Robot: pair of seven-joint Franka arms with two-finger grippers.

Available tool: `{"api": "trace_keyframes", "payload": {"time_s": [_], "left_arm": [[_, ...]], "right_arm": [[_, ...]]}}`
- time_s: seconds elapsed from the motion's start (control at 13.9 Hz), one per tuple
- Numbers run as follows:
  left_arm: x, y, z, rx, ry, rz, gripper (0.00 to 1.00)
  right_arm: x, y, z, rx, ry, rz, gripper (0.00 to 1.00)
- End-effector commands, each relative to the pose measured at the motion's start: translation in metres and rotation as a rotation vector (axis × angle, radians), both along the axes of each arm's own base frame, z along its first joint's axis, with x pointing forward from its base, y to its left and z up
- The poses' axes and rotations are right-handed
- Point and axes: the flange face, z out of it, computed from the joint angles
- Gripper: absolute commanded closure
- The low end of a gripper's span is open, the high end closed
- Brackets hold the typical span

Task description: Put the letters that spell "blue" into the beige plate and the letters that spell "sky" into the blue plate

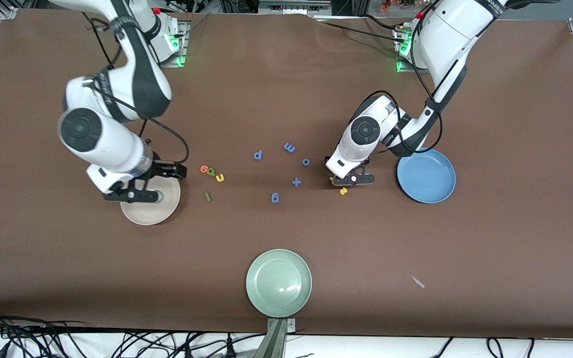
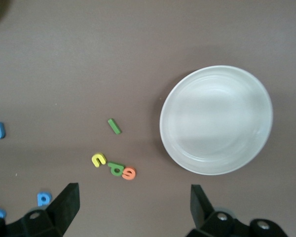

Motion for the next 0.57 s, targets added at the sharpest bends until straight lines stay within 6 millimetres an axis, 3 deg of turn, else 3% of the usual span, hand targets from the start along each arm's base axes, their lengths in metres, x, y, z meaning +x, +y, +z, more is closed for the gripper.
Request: {"api": "trace_keyframes", "payload": {"time_s": [0.0,0.22,0.5], "left_arm": [[0.0,0.003,-0.005,0.011,-0.023,-0.007,0.46],[0.002,0.002,-0.002,-0.004,-0.04,-0.004,0.7],[0.008,0.012,0.002,-0.001,-0.048,0.007,0.77]], "right_arm": [[0.006,0.001,-0.022,0.009,-0.029,-0.037,0.01],[0.018,0.006,-0.049,0.014,-0.078,-0.018,0.01],[0.015,0.028,-0.087,0.02,-0.07,0.08,0.0]]}}
